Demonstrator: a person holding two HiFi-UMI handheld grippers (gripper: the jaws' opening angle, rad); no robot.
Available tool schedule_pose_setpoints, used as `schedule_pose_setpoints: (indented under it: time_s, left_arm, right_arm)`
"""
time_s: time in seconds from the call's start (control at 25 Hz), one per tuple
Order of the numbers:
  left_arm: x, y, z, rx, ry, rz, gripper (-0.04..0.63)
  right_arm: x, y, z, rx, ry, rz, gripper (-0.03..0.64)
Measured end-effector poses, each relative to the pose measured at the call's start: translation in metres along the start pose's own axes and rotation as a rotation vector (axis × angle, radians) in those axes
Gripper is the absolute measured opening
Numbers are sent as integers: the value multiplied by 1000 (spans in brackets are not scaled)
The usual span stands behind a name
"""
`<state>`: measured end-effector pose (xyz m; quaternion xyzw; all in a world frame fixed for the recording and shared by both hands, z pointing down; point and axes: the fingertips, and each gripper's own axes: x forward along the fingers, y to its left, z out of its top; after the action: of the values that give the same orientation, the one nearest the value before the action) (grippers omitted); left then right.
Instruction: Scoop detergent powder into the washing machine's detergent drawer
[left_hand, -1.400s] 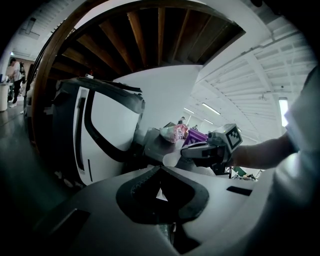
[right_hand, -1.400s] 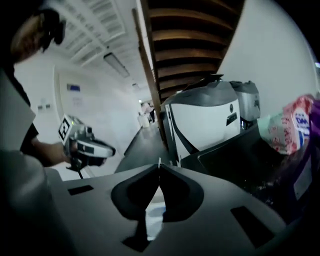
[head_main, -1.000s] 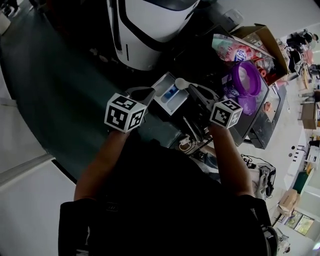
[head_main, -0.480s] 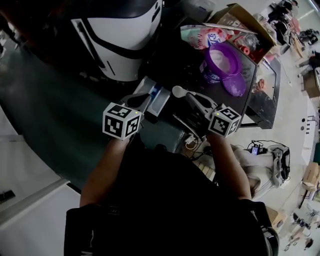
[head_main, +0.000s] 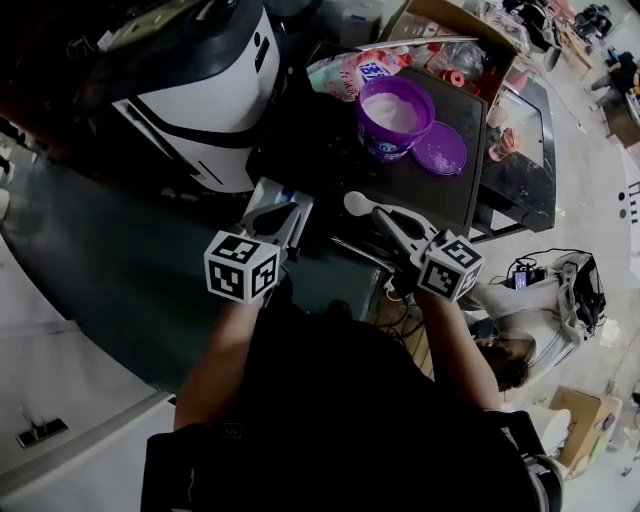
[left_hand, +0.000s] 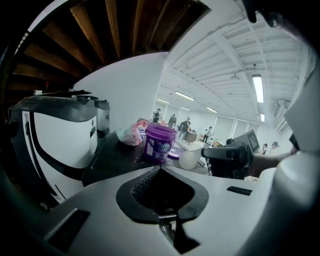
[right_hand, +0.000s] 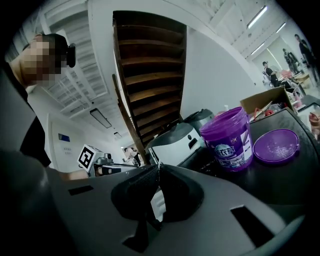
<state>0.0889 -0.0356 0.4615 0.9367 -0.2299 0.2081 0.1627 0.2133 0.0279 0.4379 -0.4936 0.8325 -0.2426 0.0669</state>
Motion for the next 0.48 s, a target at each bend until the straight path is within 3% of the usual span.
schedule_pose_setpoints:
  time_s: [0.48]
  left_arm:
    - [23,16,61,133,-44,-124,8]
  right_arm:
    - [12,3,43,-19,-121,-87,20]
